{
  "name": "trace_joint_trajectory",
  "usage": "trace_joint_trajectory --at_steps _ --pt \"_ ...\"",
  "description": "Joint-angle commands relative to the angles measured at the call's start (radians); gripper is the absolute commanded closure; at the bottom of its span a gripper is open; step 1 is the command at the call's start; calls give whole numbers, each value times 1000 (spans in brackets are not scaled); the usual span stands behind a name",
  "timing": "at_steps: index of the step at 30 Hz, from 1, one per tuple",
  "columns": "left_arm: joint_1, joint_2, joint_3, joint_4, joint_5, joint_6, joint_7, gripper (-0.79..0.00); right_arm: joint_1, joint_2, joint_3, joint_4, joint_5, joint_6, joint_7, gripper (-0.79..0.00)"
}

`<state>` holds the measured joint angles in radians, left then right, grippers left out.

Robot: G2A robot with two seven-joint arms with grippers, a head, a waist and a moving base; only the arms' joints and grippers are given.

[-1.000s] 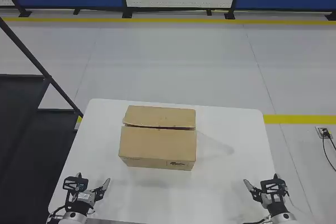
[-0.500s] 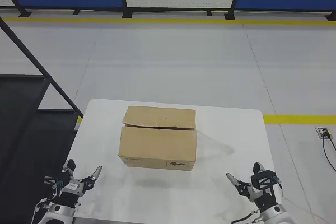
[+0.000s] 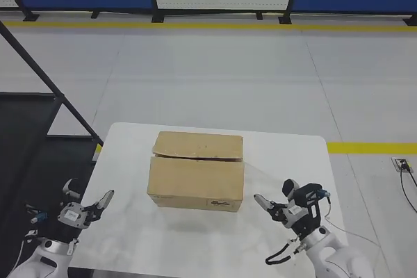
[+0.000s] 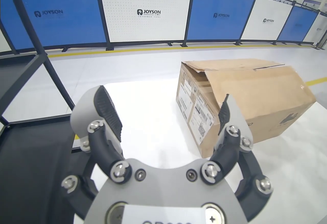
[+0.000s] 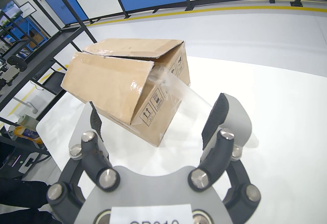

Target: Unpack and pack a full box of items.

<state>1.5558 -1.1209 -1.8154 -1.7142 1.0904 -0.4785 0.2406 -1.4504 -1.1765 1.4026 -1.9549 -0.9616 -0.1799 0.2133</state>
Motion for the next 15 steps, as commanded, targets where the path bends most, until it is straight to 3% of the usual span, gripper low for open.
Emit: trace_joint_trajectory --at_steps 1,4,7,12,15 --pt "0 0 0 0 0 0 0 -785 0 0 0 0 0 -1 0 -785" --pt "-1 -1 -1 2 -4 7 2 -785 0 0 0 0 0 -1 0 -785" --pt "-51 -6 29 26 -95 30 -37 -785 19 -2 -3 29 27 -3 -10 -785" --pt "-166 -2 60 96 -203 -47 -145 -785 152 -16 -62 139 137 -22 32 -785" --pt "-231 1 85 174 -267 -151 -159 -785 248 -25 -92 247 269 -82 79 -785"
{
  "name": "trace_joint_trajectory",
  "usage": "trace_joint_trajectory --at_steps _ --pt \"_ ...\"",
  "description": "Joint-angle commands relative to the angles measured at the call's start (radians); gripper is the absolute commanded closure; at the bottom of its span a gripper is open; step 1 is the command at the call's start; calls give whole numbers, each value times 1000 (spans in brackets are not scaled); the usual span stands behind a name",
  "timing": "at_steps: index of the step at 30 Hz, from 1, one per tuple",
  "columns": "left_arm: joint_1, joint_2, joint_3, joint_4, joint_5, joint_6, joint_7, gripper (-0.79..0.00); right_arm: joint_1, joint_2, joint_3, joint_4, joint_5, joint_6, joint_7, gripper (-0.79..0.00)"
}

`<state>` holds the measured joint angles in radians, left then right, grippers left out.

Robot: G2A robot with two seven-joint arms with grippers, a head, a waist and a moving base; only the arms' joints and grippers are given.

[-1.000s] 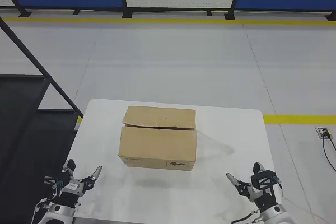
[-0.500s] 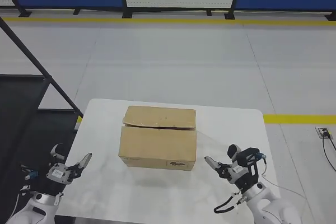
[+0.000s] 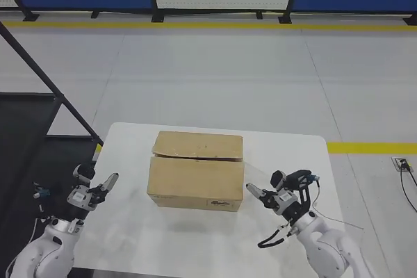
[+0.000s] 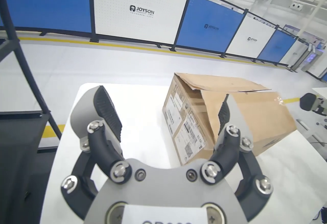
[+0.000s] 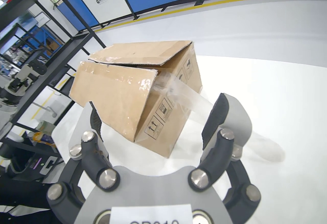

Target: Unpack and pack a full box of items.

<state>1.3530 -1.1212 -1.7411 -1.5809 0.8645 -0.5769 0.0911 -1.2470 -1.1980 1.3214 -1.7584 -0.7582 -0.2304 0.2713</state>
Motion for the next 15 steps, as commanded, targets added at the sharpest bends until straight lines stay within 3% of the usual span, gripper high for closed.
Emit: trace_joint_trajectory --at_steps 1,7,15 --pt "-49 2 16 67 -76 -82 -28 -785 77 -6 -13 94 109 -49 34 -785" --pt "-142 9 30 171 -218 -187 -120 -785 253 -16 -47 333 364 -205 192 -785" --pt "-159 16 38 206 -211 -239 -139 -785 394 -29 -96 530 627 -359 358 -785"
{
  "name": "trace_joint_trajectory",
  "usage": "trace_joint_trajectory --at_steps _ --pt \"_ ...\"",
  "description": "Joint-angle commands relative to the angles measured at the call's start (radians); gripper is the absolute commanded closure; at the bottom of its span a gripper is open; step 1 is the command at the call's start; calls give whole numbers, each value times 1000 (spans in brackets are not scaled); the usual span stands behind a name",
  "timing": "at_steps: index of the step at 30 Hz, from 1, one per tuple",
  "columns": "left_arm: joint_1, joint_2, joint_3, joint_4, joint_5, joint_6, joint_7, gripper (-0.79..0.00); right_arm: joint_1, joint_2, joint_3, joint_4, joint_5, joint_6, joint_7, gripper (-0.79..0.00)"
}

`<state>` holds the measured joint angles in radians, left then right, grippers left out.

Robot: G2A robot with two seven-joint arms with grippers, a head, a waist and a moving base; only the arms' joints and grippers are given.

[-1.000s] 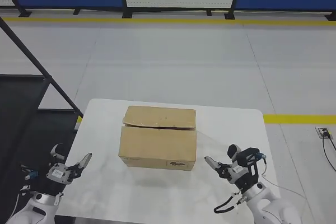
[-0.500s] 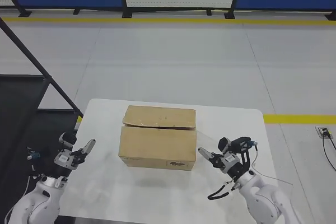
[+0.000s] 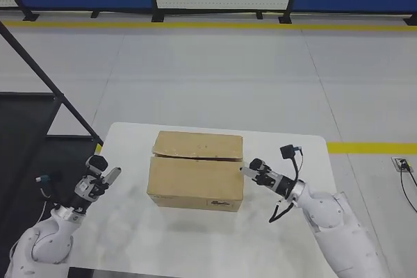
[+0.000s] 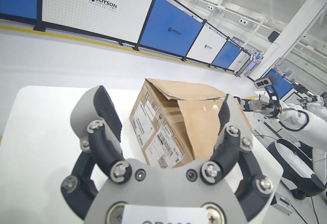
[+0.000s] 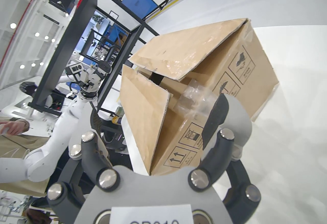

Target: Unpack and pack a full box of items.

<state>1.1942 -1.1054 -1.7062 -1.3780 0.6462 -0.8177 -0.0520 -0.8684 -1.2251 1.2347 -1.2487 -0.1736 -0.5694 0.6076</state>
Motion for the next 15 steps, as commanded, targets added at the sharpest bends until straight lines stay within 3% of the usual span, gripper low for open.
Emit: trace_joint_trajectory --at_steps 1,9,15 --pt "-1 0 6 4 13 5 9 -785 28 -4 -15 35 67 -35 39 -785" --pt "2 -2 29 1 35 28 38 -785 69 -2 -28 80 347 -175 236 -785" --pt "-2 -2 32 -13 34 61 56 -785 35 17 -7 1 493 -257 386 -785"
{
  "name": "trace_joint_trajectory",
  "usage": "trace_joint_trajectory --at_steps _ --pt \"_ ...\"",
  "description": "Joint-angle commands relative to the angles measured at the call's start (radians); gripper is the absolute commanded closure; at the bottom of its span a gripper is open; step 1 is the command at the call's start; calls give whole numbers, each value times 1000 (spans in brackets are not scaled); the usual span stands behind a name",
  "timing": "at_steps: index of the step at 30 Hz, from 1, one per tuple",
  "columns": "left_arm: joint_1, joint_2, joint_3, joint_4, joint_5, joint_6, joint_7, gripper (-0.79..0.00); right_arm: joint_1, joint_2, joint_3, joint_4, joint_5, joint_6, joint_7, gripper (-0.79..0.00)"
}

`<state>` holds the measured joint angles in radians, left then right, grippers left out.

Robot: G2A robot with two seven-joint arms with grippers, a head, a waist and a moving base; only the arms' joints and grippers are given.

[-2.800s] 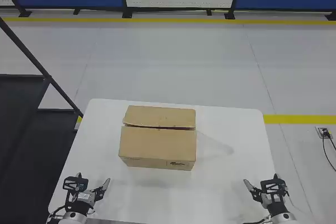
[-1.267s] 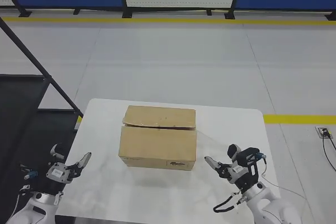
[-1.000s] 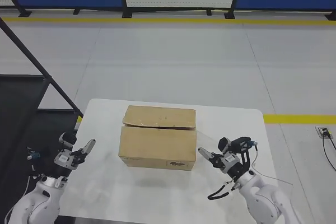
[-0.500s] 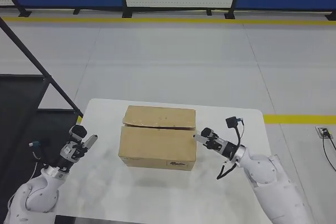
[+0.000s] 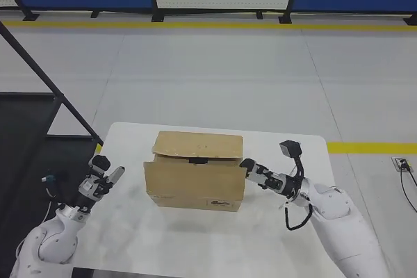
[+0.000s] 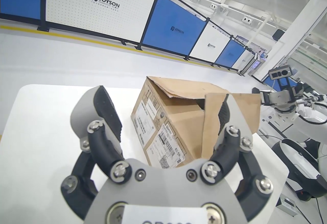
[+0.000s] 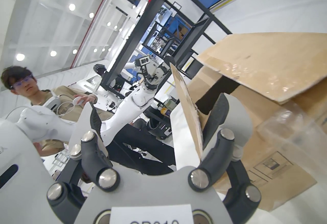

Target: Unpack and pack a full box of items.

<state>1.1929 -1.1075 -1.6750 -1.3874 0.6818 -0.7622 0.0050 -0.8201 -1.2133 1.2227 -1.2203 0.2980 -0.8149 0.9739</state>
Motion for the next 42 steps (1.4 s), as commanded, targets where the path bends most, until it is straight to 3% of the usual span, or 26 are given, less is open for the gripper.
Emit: trace_joint_trajectory --at_steps 1,8,17,22,29,42 --pt "-1 0 3 -9 -3 7 -3 -785 -26 10 5 -64 27 -10 21 -785" --pt "24 7 6 -66 57 -38 -22 -785 -149 71 5 -280 -75 -13 19 -785" --pt "68 22 18 -71 187 -151 -86 -785 -239 140 -43 -342 -224 -46 -15 -785" --pt "70 27 45 -51 242 -186 -115 -785 -199 137 -76 -274 -180 46 -38 -785" --pt "70 32 77 -29 306 -203 -133 -785 -132 111 -108 -228 -80 204 -220 -785" --pt "67 36 87 -13 319 -194 -138 -785 -135 108 -111 -242 -58 245 -246 -785"
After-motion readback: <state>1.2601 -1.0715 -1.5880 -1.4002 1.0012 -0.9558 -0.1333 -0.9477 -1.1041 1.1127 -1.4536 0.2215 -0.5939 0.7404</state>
